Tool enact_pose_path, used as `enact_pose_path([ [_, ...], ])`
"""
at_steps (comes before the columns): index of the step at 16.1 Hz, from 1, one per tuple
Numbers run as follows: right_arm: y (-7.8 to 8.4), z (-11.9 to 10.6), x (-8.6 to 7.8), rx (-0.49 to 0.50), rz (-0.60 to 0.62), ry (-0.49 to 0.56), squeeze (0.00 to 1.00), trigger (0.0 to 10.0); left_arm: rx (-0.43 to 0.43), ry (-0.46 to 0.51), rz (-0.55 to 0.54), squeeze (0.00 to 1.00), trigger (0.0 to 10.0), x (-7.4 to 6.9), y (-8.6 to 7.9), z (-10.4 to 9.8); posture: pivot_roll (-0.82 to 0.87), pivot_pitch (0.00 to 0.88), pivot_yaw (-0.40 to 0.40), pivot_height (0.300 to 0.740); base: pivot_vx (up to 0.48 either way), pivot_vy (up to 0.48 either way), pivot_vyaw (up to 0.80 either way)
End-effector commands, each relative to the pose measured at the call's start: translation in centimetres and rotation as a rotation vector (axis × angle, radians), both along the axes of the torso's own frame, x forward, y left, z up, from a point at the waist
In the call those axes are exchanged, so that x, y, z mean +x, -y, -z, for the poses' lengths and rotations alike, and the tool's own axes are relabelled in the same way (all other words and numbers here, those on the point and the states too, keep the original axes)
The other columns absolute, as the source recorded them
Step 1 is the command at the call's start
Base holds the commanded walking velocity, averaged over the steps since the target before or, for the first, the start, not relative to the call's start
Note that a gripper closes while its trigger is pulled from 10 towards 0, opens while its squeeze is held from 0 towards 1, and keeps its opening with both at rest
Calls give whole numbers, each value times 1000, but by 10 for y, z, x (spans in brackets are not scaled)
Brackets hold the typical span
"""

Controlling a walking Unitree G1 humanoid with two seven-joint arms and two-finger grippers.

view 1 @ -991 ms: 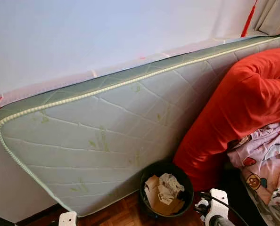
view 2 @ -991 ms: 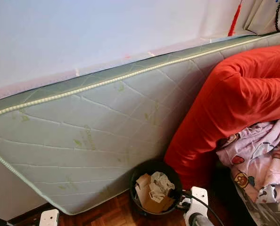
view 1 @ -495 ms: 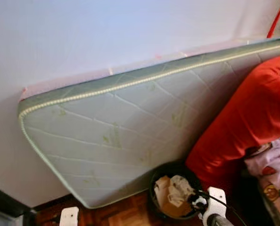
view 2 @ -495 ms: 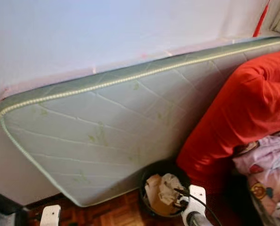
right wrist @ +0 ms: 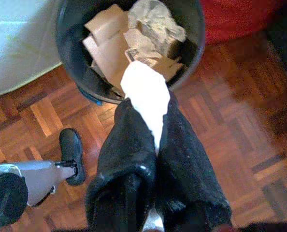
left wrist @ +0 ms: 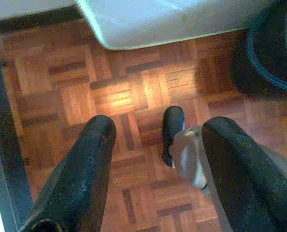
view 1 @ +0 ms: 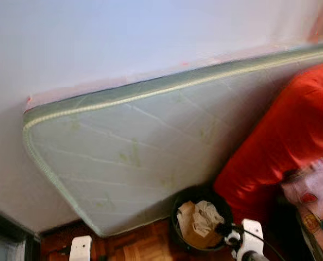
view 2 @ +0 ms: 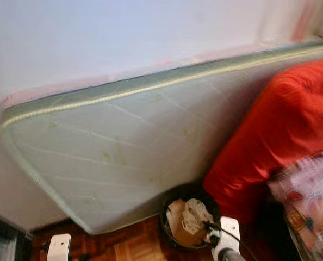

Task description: Clean up the room

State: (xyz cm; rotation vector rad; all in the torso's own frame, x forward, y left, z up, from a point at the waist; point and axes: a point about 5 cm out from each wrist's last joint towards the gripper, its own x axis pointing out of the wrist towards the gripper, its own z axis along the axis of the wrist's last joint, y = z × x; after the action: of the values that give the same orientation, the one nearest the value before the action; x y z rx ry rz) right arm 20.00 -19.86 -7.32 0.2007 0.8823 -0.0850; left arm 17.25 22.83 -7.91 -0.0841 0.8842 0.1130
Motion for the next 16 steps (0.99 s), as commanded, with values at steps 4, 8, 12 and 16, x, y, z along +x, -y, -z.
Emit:
enact_pose_path([
  [4, -1, -1, 2, 3, -3, 3, 0, 10000, 0, -37, 12, 0, 10000, -5, 0, 3, 125, 50, 15, 740, 0, 0, 0],
  [8, -2, -1, 2, 0, -19, -2, 0, 10000, -3, -25, 15, 0, 10000, -3, 1, 2, 125, 52, 14, 740, 132, 0, 0],
  [12, -2, -1, 3, -1, -24, -1, 0, 10000, -8, -22, 21, 0, 10000, -2, 1, 2, 122, 50, 15, 740, 322, 0, 0],
  [16, -2, -2, 3, -2, -44, 1, 0, 10000, -7, -25, 23, 0, 10000, -3, 1, 2, 122, 51, 15, 740, 322, 0, 113],
])
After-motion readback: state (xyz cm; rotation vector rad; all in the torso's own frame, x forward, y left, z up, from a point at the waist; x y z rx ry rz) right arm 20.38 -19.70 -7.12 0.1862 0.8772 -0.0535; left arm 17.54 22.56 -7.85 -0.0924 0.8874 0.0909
